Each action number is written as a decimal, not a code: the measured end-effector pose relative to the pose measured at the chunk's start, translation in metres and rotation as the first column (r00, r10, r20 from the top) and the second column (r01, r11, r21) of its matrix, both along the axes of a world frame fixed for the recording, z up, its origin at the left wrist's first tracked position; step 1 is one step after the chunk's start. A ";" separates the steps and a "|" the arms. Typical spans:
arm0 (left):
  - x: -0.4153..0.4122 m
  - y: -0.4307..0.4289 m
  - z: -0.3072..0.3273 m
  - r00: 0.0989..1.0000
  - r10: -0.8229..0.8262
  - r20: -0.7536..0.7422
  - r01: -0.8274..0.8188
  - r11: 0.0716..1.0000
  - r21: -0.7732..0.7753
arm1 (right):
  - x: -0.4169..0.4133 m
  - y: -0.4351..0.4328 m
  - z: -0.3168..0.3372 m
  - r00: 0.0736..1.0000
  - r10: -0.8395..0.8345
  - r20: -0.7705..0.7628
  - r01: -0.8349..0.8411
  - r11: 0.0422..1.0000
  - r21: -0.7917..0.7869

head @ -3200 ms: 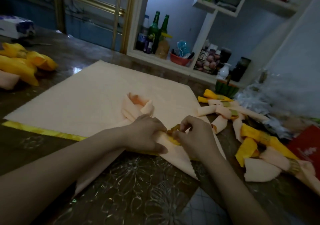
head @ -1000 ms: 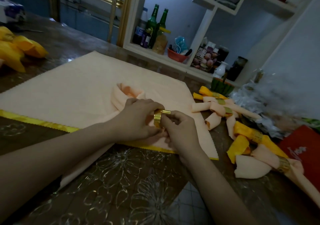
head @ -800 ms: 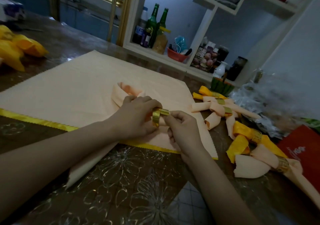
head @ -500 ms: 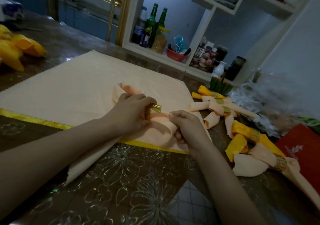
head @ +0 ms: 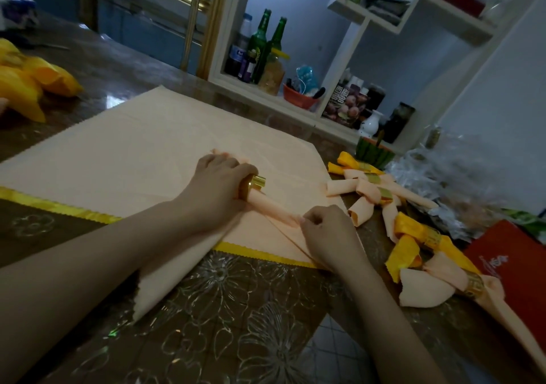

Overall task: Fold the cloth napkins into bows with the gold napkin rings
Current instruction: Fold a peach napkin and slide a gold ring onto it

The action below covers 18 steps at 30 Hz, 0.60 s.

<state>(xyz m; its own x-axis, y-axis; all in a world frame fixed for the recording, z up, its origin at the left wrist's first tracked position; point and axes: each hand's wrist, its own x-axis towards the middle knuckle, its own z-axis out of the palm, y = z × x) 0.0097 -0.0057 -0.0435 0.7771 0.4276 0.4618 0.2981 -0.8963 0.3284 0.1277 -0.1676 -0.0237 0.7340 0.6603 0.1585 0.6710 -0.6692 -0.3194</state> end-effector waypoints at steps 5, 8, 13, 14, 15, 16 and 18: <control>0.001 -0.006 -0.001 0.999 -0.044 -0.018 0.044 0.999 -0.016 | -0.011 0.008 -0.003 0.925 0.223 0.308 -0.258 0.963 0.079; -0.002 -0.005 -0.001 0.998 -0.059 0.014 0.060 0.997 -0.057 | -0.019 0.025 -0.001 0.945 0.326 0.037 -0.326 0.920 0.218; -0.002 -0.004 0.001 0.994 -0.100 0.045 0.104 0.990 -0.100 | -0.019 0.051 0.000 0.891 0.402 -0.213 -0.322 0.888 0.327; -0.001 -0.004 0.001 0.994 -0.098 0.050 0.104 0.987 -0.123 | -0.018 0.055 0.002 0.894 0.390 -0.223 -0.316 0.899 0.305; -0.001 -0.004 0.000 0.994 -0.094 0.049 0.101 0.984 -0.144 | -0.016 0.059 0.001 0.901 0.372 -0.222 -0.304 0.908 0.289; 0.000 -0.004 -0.001 0.996 -0.084 0.039 0.089 0.985 -0.147 | -0.016 0.063 -0.001 0.913 0.347 -0.214 -0.279 0.915 0.291; 0.003 -0.005 -0.001 0.999 -0.031 -0.032 0.027 0.992 -0.120 | -0.014 0.070 -0.011 0.965 0.238 -0.112 -0.202 0.943 0.266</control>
<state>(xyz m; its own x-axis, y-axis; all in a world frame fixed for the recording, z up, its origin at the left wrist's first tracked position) 0.0122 -0.0104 -0.0449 0.8044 0.4553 0.3816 0.2852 -0.8595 0.4242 0.1141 -0.0971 -0.0350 0.6015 0.7605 0.2446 0.7284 -0.3963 -0.5590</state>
